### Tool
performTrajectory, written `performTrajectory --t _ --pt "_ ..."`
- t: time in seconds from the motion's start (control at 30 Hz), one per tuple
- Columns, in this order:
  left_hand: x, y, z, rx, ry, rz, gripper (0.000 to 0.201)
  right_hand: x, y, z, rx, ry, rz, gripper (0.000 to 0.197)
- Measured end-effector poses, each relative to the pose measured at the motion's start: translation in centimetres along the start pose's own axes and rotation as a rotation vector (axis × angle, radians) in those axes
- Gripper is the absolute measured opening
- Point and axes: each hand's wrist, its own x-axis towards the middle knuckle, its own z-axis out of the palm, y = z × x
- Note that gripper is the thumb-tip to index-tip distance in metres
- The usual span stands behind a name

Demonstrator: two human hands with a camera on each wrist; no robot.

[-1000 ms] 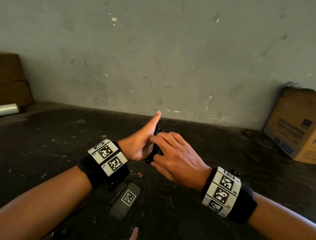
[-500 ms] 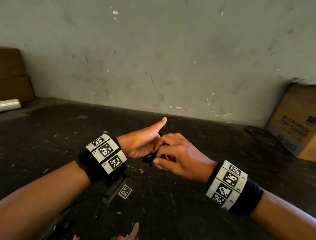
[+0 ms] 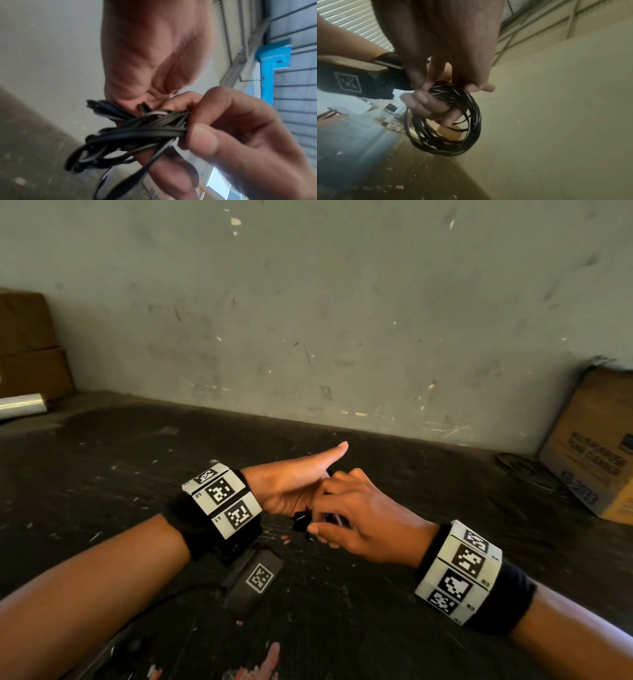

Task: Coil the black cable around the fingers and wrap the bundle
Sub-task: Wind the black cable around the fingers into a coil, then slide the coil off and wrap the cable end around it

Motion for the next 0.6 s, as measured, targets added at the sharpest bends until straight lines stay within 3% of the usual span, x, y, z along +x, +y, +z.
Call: performTrajectory --t 0.1,0.27,0.4,0.47,0.5,0.6 --pt "-0.4 0.6 0.9 0.102 0.116 0.033 0.090 0.0 0.3 0.0 0.098 0.030 0.059 0.017" --pt "-1.3 1.5 0.9 0.574 0.541 0.196 0.077 -0.1 0.7 -0.2 0.276 0.150 0.093 0.017" --pt "-2.3 0.3 -0.3 0.594 0.620 0.469 0.071 0.1 1.4 -1.6 0.528 0.317 0.228 0.013" --pt "-2.2 -1.0 -0.6 0.564 0.610 0.584 0.047 0.1 1.8 -1.9 0.699 0.388 0.309 0.012" --pt "-2.2 -1.4 -0.6 0.578 0.583 0.610 0.037 0.1 1.9 -2.0 0.783 0.408 0.363 0.012" --pt "-2.2 -1.9 -0.8 0.504 0.515 0.639 0.031 0.2 1.9 -2.0 0.956 0.417 0.469 0.014"
